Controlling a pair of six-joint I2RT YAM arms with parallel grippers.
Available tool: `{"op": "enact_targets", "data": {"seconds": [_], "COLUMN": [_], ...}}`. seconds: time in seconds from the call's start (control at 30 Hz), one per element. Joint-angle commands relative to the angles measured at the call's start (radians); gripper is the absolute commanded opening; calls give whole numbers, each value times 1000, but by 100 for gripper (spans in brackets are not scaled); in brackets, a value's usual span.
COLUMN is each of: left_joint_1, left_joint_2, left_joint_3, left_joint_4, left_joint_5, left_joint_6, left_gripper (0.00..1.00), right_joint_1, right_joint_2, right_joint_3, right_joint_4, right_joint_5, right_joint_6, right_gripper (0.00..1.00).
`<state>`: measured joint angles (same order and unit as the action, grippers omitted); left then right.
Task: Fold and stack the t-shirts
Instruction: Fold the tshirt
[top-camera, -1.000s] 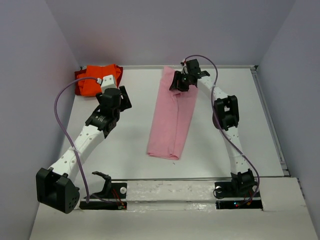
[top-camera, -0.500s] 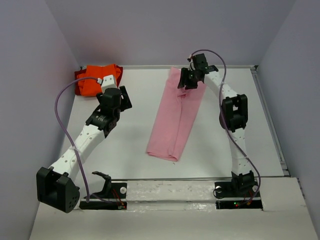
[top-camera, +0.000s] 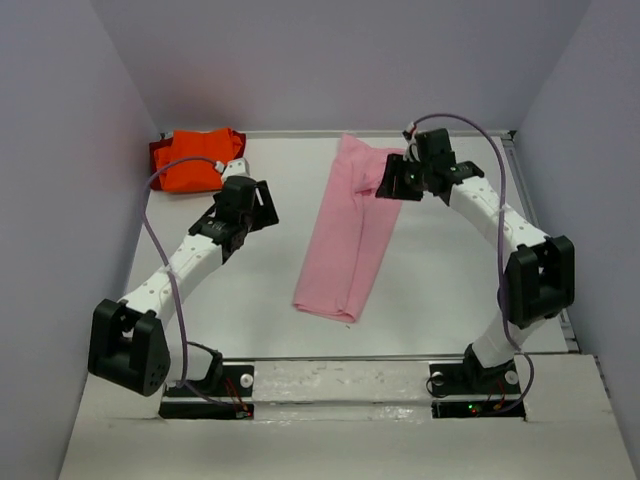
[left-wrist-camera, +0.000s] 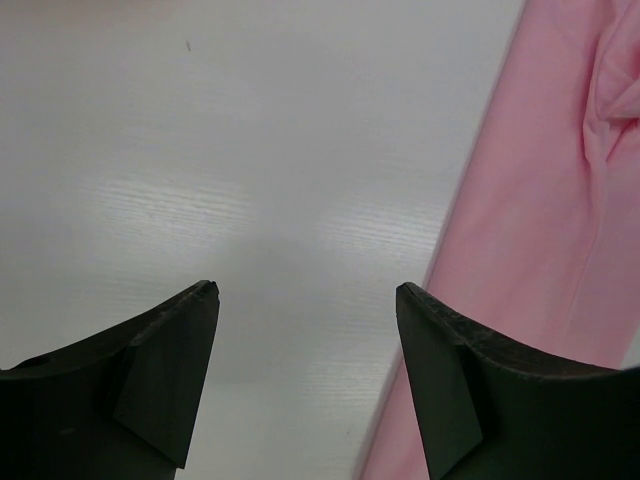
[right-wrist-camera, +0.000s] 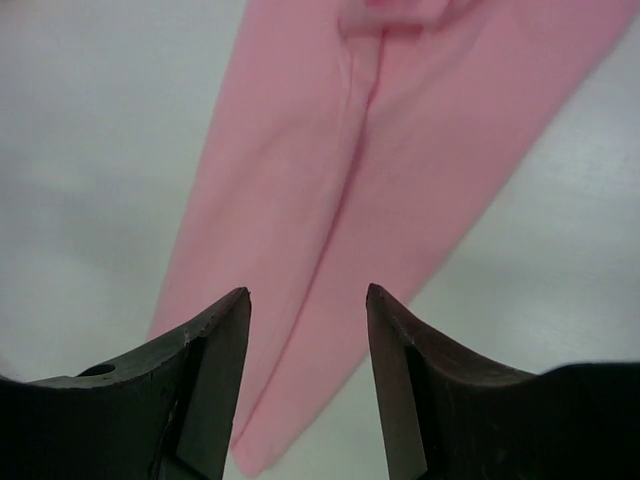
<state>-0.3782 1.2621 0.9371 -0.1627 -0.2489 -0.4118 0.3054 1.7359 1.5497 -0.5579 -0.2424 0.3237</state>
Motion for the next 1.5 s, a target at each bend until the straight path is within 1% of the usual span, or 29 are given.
{"op": "enact_targets", "data": {"seconds": [0.0,0.1,0.13,0.2,0.23,0.27,0.37,0.4,0.5,0.57,0.63,0.73,0.87,1.07,1.2,1.33,1.47], "left_joint_1": [-1,1,1,-1,-4,-4,-5,-7,-47,-102,-137,-191,-206,-217,-243,-290,-361], "left_joint_2": [49,68,77,102,109,108,123,131,160,175,186,221,241,263,307,388,483], "left_joint_3": [5,12,17,41,29,14,-12,-18,-43,-67,-86,-136,-198,-250,-247,-219,-154], "left_joint_4": [-3,17,17,-10,-2,43,92,126,201,241,282,319,354,373,399,433,460], "left_joint_5": [151,212,224,249,293,319,428,486,594,631,640,628,606,571,556,563,563], "left_joint_6": [-58,-71,-79,-94,-108,-146,-195,-238,-306,-363,-398,-444,-453,-446,-456,-487,-510], "left_gripper": [81,81,80,80,80,80,80,80,80,79,79,79,79,79,79,79,79], "right_joint_1": [35,63,72,92,113,113,124,124,124,124,124,124,124,124,124,124,124], "right_joint_2": [-148,-202,-193,-139,-122,-110,-75,-69,-68,-82,-96,-107,-131,-176,-199,-233,-272], "right_joint_3": [-297,-426,-436,-412,-399,-389,-372,-375,-378,-376,-370,-336,-335,-347,-338,-335,-332], "right_joint_4": [156,222,228,231,228,228,228,228,228,219,211,181,170,159,145,113,86], "right_joint_5": [-18,-40,-63,-74,-71,-63,-70,-61,-29,15,58,61,77,92,74,89,101], "right_joint_6": [61,80,75,68,58,63,67,71,58,54,52,44,48,44,48,43,35], "right_gripper": [56,56,55,55,55,55,55,55,55,55,56,56,56,57,57,57,57]}}
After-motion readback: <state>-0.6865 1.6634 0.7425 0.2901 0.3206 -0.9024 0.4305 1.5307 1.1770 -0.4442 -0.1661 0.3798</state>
